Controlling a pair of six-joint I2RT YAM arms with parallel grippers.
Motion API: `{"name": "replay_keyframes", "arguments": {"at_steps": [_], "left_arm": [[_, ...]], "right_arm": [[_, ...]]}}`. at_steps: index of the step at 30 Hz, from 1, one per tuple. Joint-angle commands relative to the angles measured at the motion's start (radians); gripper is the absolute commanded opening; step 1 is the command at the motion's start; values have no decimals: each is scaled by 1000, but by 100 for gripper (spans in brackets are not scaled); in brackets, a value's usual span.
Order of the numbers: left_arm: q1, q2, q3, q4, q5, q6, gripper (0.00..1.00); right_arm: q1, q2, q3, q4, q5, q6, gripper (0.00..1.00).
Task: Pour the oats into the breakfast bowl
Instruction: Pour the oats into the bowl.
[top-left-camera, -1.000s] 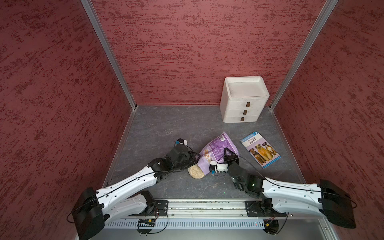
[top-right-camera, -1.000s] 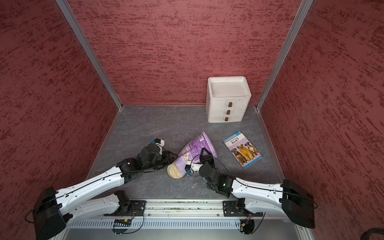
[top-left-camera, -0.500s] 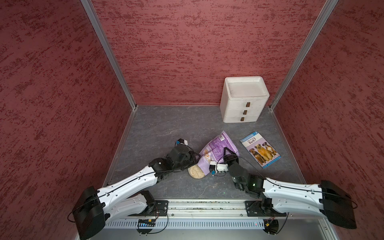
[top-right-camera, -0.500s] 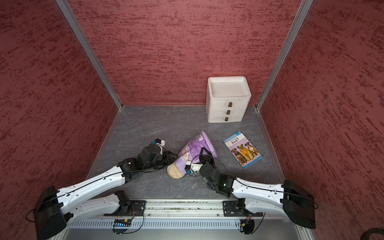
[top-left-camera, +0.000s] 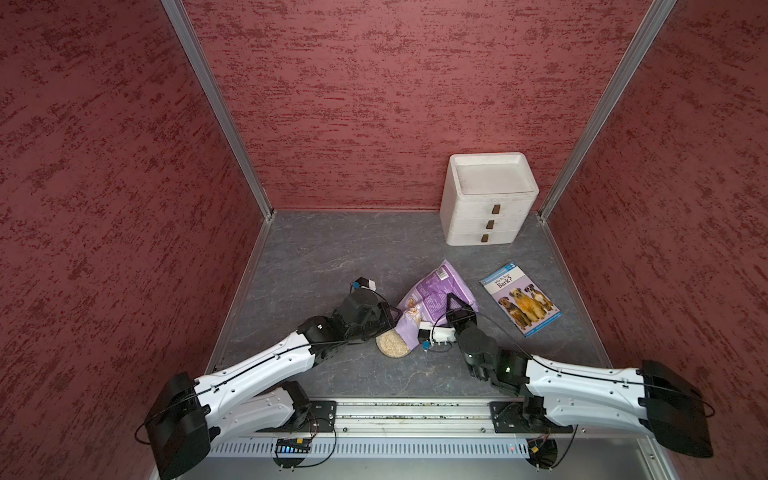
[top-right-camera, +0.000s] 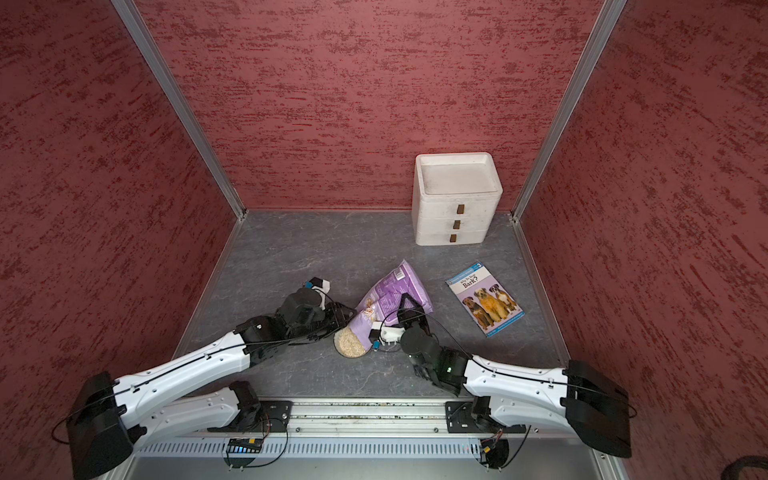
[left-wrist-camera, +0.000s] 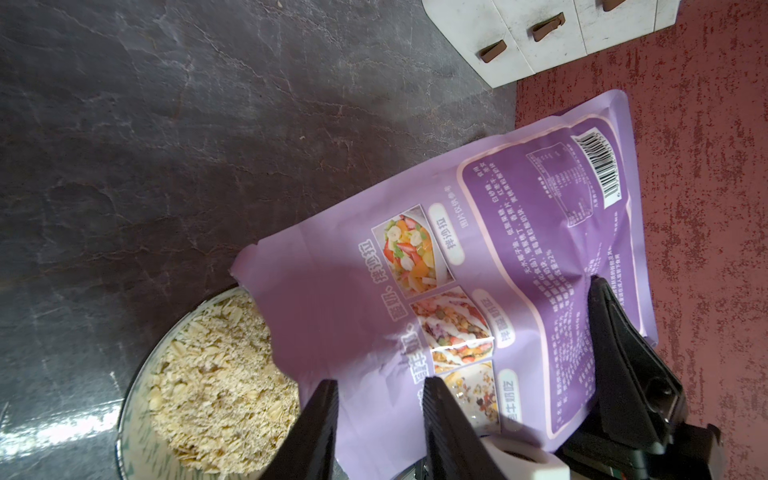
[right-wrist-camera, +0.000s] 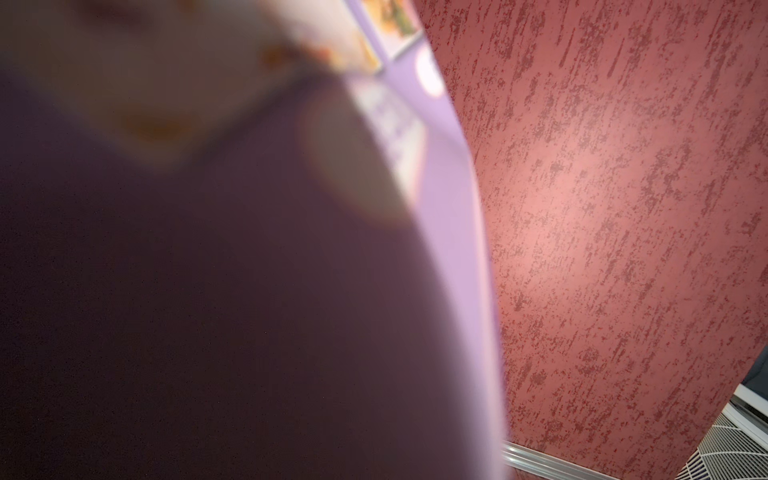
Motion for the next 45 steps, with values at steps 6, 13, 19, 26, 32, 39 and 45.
{"name": "replay_keyframes", "arguments": {"at_steps": [6, 13, 19, 26, 32, 39, 45], "left_arm": [[-4, 0, -1, 5, -10, 0, 37], [-4, 1, -4, 7, -12, -2, 37], [-4, -6, -7, 5, -15, -3, 37], [-3, -1, -3, 4, -13, 2, 38], [-4, -6, 1, -4, -16, 2, 38], [-4, -17, -1, -7, -22, -1, 37], [-4, -26, -4, -8, -26, -1, 37]], "right_arm": [[6, -59, 26, 182, 18, 8, 0], [9, -45, 17, 138, 10, 0, 0], [21, -35, 11, 150, 8, 7, 0], [33, -46, 3, 210, 17, -16, 0], [43, -65, 8, 218, 11, -26, 0], [44, -34, -2, 194, 11, -52, 0], [38, -37, -7, 199, 18, -70, 0]]}}
